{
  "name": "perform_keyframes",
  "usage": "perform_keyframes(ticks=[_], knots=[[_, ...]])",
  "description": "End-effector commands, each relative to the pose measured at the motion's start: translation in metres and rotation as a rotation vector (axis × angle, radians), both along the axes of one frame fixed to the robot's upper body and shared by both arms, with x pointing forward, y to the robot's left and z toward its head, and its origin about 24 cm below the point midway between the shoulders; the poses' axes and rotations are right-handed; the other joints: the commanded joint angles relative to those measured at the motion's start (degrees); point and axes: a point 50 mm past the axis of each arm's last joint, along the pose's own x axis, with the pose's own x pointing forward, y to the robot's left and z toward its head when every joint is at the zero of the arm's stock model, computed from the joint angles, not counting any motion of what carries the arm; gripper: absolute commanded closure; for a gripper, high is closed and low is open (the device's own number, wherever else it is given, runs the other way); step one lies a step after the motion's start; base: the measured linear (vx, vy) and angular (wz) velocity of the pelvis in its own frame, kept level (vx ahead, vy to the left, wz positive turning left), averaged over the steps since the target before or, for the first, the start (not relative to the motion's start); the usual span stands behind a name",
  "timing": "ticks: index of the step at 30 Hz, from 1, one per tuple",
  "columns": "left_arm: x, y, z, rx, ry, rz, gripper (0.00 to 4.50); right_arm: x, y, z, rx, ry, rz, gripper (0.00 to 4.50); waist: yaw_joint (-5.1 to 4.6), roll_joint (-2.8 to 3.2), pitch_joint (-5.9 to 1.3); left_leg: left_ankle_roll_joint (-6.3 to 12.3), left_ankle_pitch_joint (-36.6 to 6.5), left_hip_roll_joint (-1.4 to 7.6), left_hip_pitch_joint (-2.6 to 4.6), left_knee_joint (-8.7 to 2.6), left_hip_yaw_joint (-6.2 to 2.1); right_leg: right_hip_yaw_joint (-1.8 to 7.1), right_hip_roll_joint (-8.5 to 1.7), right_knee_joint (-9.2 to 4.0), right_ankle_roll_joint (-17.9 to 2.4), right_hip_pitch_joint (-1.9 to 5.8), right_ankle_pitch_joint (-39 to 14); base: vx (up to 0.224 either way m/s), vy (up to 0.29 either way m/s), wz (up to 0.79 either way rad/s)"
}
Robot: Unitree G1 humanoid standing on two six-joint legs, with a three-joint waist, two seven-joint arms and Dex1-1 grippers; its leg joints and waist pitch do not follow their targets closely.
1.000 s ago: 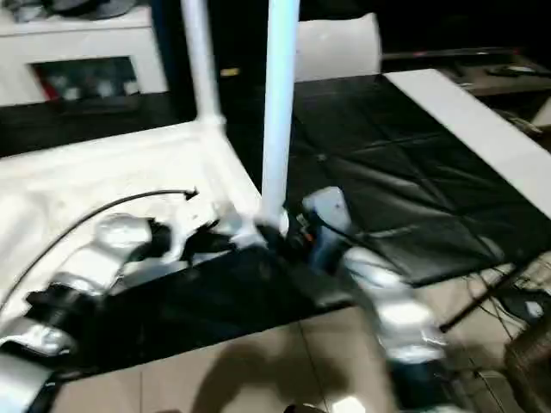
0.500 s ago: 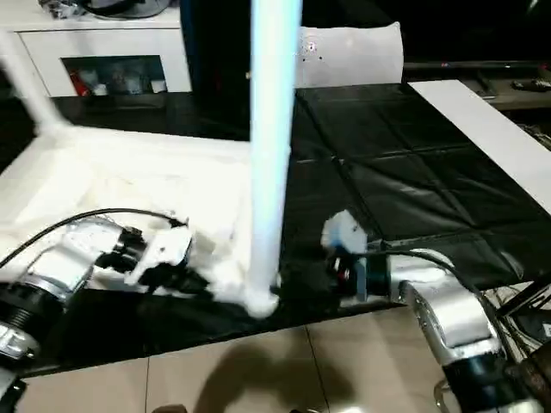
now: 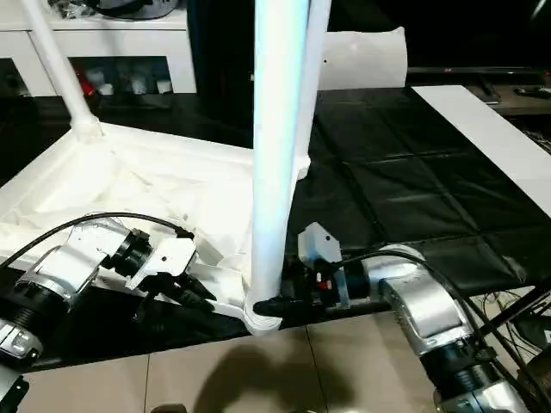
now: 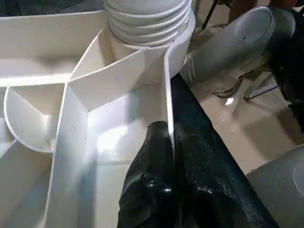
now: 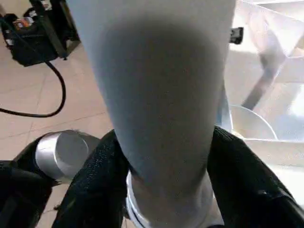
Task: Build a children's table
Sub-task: Rotate leg to tighten
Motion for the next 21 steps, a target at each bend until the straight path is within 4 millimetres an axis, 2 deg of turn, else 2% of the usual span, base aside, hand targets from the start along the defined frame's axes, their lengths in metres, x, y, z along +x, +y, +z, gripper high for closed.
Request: perform_keyframes(ticks=[1,7,8,11,13,14,15,17,18,20,21], knots=[[-0.004,-0.013,0.002,0.026,-0.008,-0.126,4.5,0.002,0.002,0.002,-0.002,-0.009,0.013,2.43,-0.41,-0.18,-3.35,2.96,-6.6,1.24,-0.63,-3.96,0.85,3.05,-3.68,-3.61,-8.4,3.7,-17.2,0.0,0.0,0.0],[-0.003,-0.011,0.002,0.027,-0.009,-0.104,4.5,0.0,0.002,0.0,0.013,0.029,0.026,2.54,-0.25,-0.15,-3.37,2.57,-6.8,1.24,-0.59,-4.0,0.82,3.04,-3.65,-3.67,-7.8,3.71,-18.0,0.0,0.0,0.0],[-0.002,-0.01,0.002,0.005,-0.002,-0.062,4.5,-0.002,0.002,0.0,0.03,0.047,0.011,2.54,-0.22,0.15,-3.36,2.49,-6.9,1.23,-0.59,-4.01,0.8,3.03,-3.64,-3.67,-7.9,3.69,-17.8,0.0,0.0,0.0],[0.002,-0.011,0.002,-0.035,-0.009,0.024,4.5,-0.003,0.006,-0.002,0.073,0.066,-0.087,2.54,-0.14,-0.03,-3.35,2.35,-6.9,1.2,-0.62,-4.02,0.83,3.06,-3.63,-3.69,-8.0,3.72,-17.4,0.0,0.0,0.0],[0.005,-0.013,0.002,-0.053,-0.018,0.084,4.5,-0.002,0.011,-0.005,0.077,0.057,-0.149,2.54,-0.32,-0.11,-3.22,1.89,-8.0,1.04,-0.62,-4.12,0.8,2.94,-3.57,-4.05,-6.9,3.75,-19.9,0.0,0.0,0.0],[0.009,-0.016,0.002,-0.068,-0.033,0.153,4.5,-0.001,0.018,-0.01,0.073,0.051,-0.216,2.54,-0.27,0.25,-3.08,1.52,-9.0,0.94,-0.48,-4.18,0.78,2.92,-3.65,-4.38,-6.0,3.55,-22.6,0.0,0.0,0.0],[0.014,-0.018,0.002,-0.08,-0.041,0.229,4.5,0.001,0.024,-0.013,0.072,0.048,-0.284,2.54,-0.47,0.15,-2.96,1.2,-9.5,0.92,-0.55,-4.23,0.83,2.92,-3.6,-4.63,-5.3,3.46,-24.1,0.0,0.0,0.0],[0.017,-0.02,0.002,-0.101,-0.037,0.29,4.5,0.004,0.031,-0.016,0.087,0.067,-0.363,2.54,-1.04,-0.13,-2.77,-0.16,-11.3,0.31,-0.33,-4.22,0.67,2.31,-3.54,-5.58,-2.3,3.22,-31.6,0.0,0.0,0.0],[0.022,-0.023,0.003,-0.13,-0.035,0.358,4.5,0.007,0.04,-0.018,0.113,0.095,-0.443,2.54,-1.6,0.01,-2.79,-0.34,-11.7,0.17,-0.52,-4.28,0.47,2.11,-3.59,-5.92,-1.1,3.32,-33.6,0.0,0.0,0.0],[0.028,-0.027,0.004,-0.155,-0.041,0.448,4.5,0.012,0.054,-0.018,0.141,0.123,-0.525,2.55,-2.91,0.08,-2.78,-0.49,-13.1,0.13,-0.65,-4.35,0.2,1.71,-3.49,-6.28,-0.7,3.17,-34.1,0.0,0.0,0.0],[0.032,-0.03,0.004,-0.162,-0.052,0.51,4.5,0.015,0.062,-0.019,0.148,0.133,-0.575,2.55,-2.91,0.08,-2.78,-0.49,-13.1,0.13,-0.65,-4.35,0.2,1.71,-3.49,-6.28,-0.7,3.17,-34.1,0.0,0.0,0.0]])
